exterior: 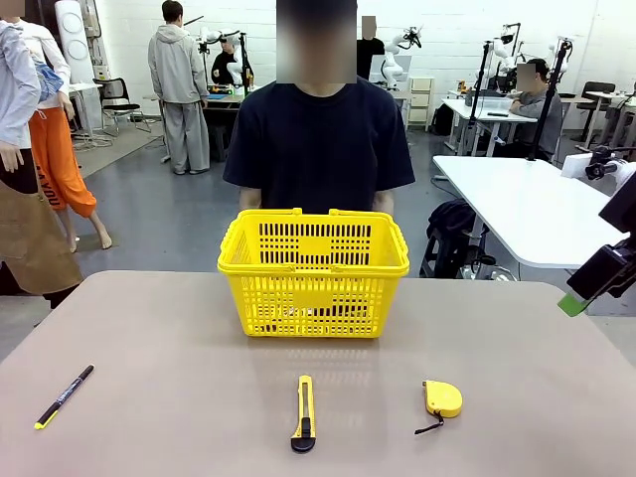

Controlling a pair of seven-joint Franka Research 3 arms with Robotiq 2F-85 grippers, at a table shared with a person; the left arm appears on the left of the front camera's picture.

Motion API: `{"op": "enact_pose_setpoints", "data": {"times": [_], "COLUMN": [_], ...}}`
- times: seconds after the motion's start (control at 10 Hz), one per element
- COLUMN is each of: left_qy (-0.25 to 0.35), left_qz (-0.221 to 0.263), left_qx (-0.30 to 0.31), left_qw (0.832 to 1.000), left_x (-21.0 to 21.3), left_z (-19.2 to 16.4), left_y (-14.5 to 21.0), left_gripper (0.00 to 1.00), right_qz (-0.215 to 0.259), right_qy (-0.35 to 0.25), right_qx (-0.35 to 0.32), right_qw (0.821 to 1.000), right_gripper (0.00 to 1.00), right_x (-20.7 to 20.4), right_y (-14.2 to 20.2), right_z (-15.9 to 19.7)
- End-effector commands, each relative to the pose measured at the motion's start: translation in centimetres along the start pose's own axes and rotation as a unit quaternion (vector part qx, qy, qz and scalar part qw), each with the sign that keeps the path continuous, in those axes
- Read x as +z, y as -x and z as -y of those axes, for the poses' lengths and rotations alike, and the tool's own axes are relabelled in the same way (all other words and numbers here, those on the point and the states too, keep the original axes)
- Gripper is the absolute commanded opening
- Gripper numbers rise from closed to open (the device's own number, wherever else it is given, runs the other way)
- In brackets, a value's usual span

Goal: Place the items the person wants into the basket.
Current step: Pick up the item the person points to and place it in the Market Basket.

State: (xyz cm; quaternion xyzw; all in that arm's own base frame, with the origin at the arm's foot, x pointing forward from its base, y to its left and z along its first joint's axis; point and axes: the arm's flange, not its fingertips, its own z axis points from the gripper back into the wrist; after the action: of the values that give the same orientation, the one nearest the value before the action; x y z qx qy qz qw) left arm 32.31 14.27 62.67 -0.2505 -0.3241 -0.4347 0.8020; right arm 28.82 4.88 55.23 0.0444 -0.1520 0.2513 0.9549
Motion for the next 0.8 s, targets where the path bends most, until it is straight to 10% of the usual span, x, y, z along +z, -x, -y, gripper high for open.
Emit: {"op": "enact_pose_setpoints", "data": {"times": [0.0, 0.7], "left_qy": [0.004, 0.004], "left_qz": [0.001, 0.001], "left_qx": [-0.007, -0.007], "left_qw": [1.0, 1.0], "left_x": [0.0, 0.0], "left_z": [0.0, 0.0], "left_y": [0.1, 0.1], "left_gripper": [1.0, 1.0], "right_qz": [0.036, 0.308], "right_qy": [-0.026, -0.147], "right_qx": [0.021, 0.065], "right_qw": [0.999, 0.938], "right_gripper": [1.0, 1.0], "right_x": [3.3, 14.1], "right_y": [0.5, 9.4], "right_z": [0.4, 9.0]}}
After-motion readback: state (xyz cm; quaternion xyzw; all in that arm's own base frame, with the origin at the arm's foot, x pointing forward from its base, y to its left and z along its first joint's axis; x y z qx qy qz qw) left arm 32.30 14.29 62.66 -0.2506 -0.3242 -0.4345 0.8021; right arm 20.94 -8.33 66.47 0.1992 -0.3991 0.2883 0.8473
